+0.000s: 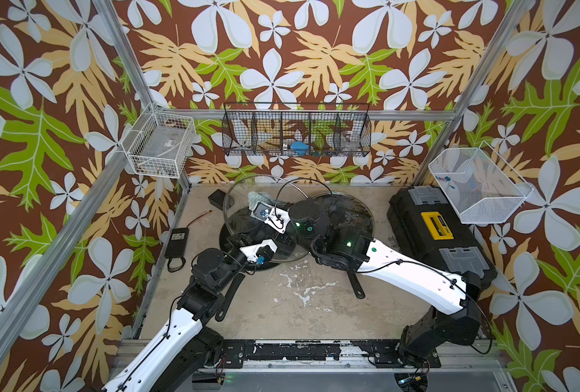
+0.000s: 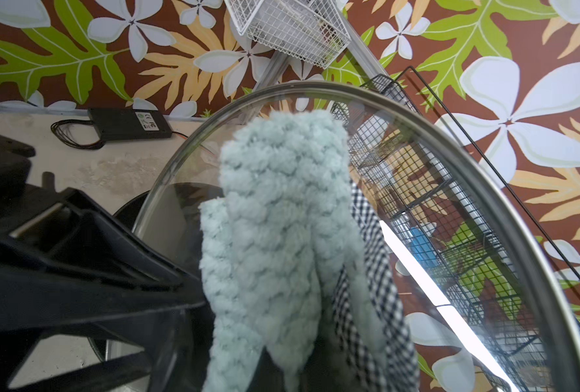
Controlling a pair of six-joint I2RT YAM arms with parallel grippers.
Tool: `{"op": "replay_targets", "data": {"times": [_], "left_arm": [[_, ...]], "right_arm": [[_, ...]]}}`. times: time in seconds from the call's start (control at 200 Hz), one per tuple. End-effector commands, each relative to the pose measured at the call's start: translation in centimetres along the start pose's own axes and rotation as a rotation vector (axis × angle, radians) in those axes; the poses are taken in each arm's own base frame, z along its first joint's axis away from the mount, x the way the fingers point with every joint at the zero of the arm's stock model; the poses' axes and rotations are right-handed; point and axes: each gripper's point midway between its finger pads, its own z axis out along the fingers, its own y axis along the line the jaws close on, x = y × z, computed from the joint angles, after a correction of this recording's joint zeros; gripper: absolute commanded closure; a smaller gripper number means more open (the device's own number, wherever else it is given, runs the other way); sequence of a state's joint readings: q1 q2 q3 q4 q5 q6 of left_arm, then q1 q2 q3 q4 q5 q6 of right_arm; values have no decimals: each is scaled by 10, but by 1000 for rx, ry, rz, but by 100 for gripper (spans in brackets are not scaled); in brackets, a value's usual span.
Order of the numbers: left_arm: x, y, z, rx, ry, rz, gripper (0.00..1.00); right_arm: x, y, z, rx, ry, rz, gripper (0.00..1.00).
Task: Wipe the pot lid with a cloth
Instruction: Wipe the pot lid.
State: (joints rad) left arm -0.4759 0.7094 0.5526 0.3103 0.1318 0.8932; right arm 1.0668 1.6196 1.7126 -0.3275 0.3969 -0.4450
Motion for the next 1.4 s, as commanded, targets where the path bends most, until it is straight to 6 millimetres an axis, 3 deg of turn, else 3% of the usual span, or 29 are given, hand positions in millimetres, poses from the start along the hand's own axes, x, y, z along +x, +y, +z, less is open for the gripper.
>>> {"op": "replay_targets", "data": {"times": [0.0,0.06,0.14,0.45,0.525,0.621,0.786,0.866,0.956,1.226,1.316,1.396], "left_arm": [[-45,51,-12,-202,-180,-39,100],[-43,53,-11,-210,-174,-75,100],[-43,61,-12,-241,-173,-155,100],[-53,78,-12,-268,-228,-381,100],[-51,79,-11,-272,-231,-437,100],[-47,81,-9,-282,-225,-499,100],[-48,89,-10,-302,-232,-571,100],[-47,93,-10,-315,-234,-626,100],[-47,95,-9,-317,-237,-697,100],[-47,107,-6,-335,-243,-877,100],[-50,110,-6,-331,-251,-916,100],[-50,113,-6,-334,-251,-944,100]], "right_arm": [[-3,-53,-15,173,-27,109,100],[0,-65,-21,199,-33,131,100],[4,-65,-25,195,-29,129,100],[11,0,-8,31,-18,119,100],[9,7,-7,20,-21,117,100],[13,-6,-10,83,-8,124,100],[29,-55,-20,188,18,202,100],[32,-62,-23,203,23,205,100],[31,-48,-21,143,18,203,100],[29,28,-12,-2,24,116,100],[32,24,-11,25,39,117,100],[33,3,-15,89,46,126,100]]}}
